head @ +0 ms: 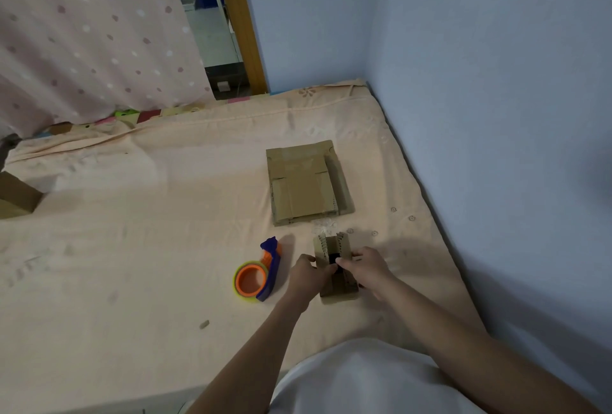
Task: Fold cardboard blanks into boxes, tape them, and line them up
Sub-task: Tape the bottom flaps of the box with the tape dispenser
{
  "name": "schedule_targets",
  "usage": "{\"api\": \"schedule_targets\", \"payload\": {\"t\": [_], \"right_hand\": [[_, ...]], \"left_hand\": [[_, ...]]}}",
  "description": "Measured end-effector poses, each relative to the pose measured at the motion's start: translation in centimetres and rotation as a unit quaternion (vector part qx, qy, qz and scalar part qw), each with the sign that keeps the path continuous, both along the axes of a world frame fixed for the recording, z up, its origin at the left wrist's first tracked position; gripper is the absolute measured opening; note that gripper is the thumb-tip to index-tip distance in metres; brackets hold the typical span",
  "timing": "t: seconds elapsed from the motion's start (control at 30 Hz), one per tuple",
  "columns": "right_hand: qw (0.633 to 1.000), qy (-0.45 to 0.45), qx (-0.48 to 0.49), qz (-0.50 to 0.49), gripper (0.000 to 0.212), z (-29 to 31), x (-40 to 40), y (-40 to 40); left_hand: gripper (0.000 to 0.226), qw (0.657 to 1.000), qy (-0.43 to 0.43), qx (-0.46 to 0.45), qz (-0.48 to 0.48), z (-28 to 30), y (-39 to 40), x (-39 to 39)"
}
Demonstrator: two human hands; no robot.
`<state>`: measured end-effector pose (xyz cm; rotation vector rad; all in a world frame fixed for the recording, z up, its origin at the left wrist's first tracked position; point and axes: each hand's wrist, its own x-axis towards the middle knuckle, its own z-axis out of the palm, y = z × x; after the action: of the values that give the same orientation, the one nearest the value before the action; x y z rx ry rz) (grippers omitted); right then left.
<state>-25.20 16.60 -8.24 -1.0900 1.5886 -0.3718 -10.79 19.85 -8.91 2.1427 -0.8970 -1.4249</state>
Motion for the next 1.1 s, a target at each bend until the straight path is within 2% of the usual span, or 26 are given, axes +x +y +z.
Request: {"api": "schedule_targets", "payload": {"t": [0.17,0.3,0.47,0.57,0.7,0.8,0.9,0.97,1.03,1.1], "right_hand": [[1.0,-0.012,0.013,0.007,0.029,-0.2,-0.4,-0.5],[0.998,-0.06,0.016,-0.002,0.019,0.0,-1.6,-0.3],[0.993,-0.089,0.058,-0.057,0.034,-0.5,-2.7,-0.5],[0.995,-0.068,0.055,-0.054,0.034,-0.4,-3.0,-0.4],[0.999,0.03,-0.032,0.007,0.035,-0.4,-2.7,-0.5],[0.989,0.095,-0.087,0.072,0.033,-0.2,-2.4,-0.7],[0.969,0.157,-0.128,0.14,0.025,0.3,-2.2,-1.7],[0.953,0.172,-0.147,0.201,0.02,1.0,-1.9,-2.8],[0.93,0.183,-0.145,0.284,0.02,1.8,-1.5,-3.8],[0.902,0.206,-0.139,0.352,0.029,2.5,-0.8,-4.5]], "left_hand": [[0.057,1.0,0.03,0.0,0.009,-0.3,-0.2,0.7],[0.047,0.989,0.137,-0.012,0.058,-0.2,0.3,2.1],[0.019,0.957,0.278,-0.032,0.079,1.1,1.7,3.5],[0.024,0.948,0.3,-0.022,0.1,0.7,2.2,3.7],[0.032,0.946,0.305,-0.006,0.105,-0.1,2.3,3.3],[0.034,0.955,0.28,-0.005,0.097,0.6,2.0,2.8],[0.053,0.989,0.114,-0.066,0.068,0.4,0.9,3.2],[0.057,0.991,0.047,-0.113,0.058,0.6,0.1,3.5],[0.058,0.992,0.027,-0.116,0.051,0.9,-0.7,3.6],[0.062,0.996,0.021,-0.088,0.028,1.3,-1.3,3.5]]}}
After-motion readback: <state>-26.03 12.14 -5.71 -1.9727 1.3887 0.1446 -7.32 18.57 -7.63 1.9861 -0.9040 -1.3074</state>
